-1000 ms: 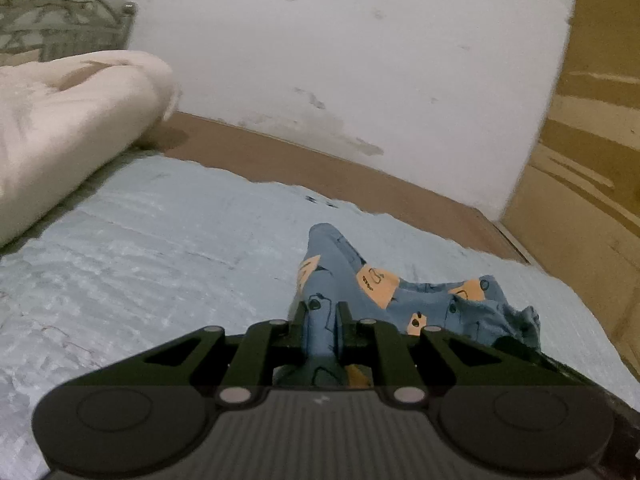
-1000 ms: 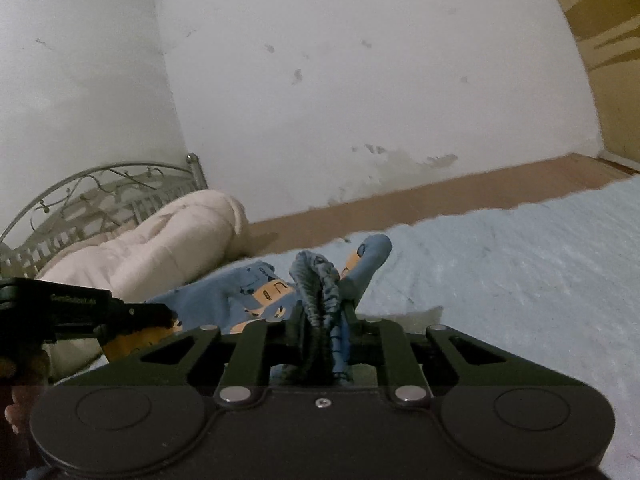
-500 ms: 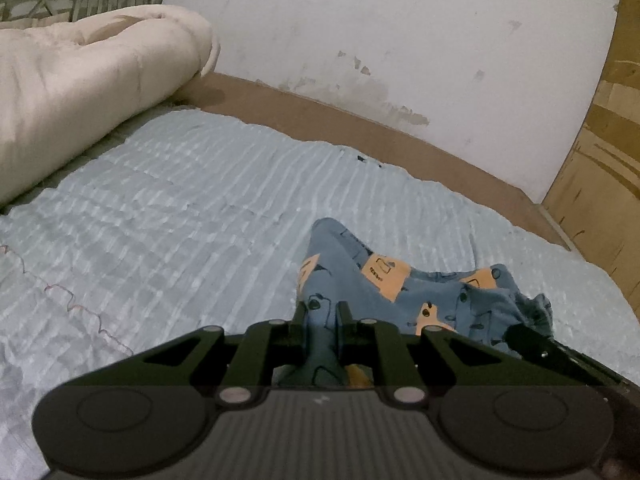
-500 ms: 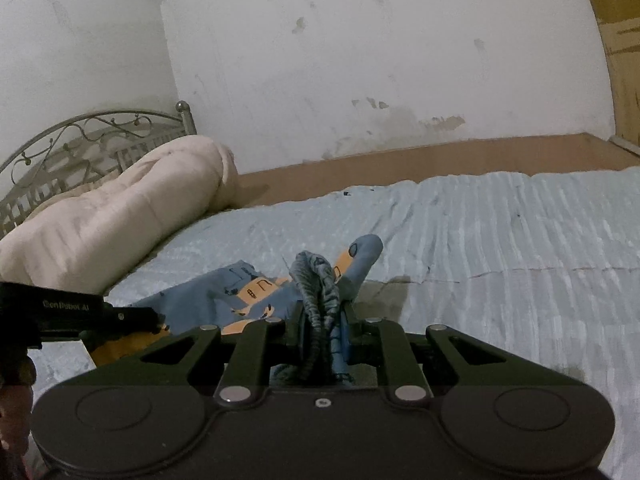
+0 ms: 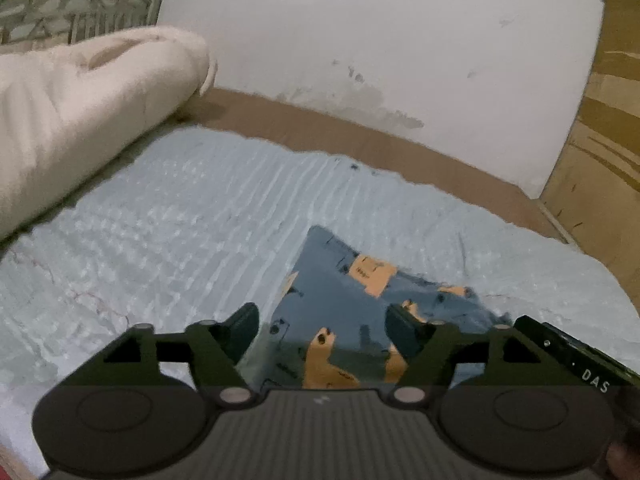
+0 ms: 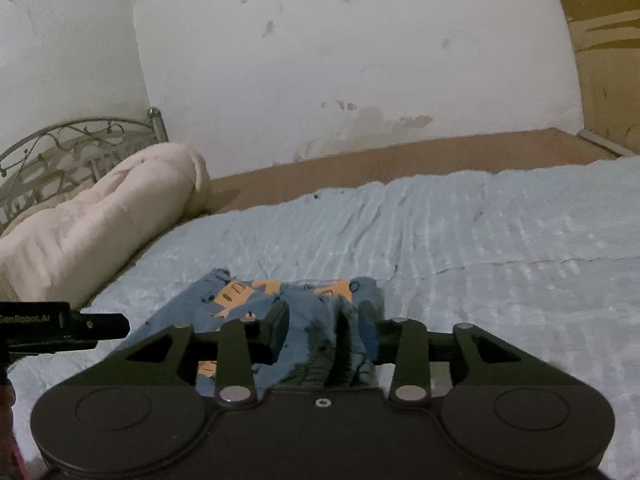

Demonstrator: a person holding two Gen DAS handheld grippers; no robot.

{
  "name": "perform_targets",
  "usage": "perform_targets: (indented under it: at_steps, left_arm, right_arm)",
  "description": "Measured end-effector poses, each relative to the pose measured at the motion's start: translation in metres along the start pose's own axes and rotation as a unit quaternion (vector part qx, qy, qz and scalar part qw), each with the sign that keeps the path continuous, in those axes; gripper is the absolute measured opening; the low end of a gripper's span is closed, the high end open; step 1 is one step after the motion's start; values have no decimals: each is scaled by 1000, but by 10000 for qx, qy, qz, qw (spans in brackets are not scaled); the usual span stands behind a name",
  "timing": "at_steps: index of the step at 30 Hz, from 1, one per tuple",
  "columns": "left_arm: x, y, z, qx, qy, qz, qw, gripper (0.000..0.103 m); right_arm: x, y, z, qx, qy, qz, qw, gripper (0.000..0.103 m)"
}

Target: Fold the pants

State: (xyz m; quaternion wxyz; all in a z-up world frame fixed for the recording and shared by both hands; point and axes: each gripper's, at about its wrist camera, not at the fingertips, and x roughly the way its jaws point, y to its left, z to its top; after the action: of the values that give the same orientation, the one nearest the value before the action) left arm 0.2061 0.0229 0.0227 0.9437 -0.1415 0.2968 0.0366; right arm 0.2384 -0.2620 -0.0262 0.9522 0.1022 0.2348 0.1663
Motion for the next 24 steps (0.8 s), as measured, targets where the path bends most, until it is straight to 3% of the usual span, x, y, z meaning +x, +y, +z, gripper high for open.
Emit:
perform_targets:
  at_steps: [3, 9, 13, 15, 24]
  left_arm:
    - [-19, -7, 3, 128, -183, -35, 9997, 86]
    - [-63, -14, 1, 389, -516, -166, 9978, 102]
    - [-91, -12, -8, 543, -685, -171, 9960, 102]
    - [-103, -9, -16, 586, -718, -173, 9955, 102]
    - [-140, 7, -67, 809, -710, -116, 9941, 102]
  right_arm:
    - [-24, 4, 3, -27, -223, -3, 9997, 56]
    - [-73, 13, 8, -84, -639, 66, 9979, 84]
    - [-108, 23, 8, -218, -865, 162, 9959, 98]
    - [-125, 28, 6, -297, -963, 193, 9947, 102]
    - [-181, 47, -34, -530, -957, 86, 9940, 102]
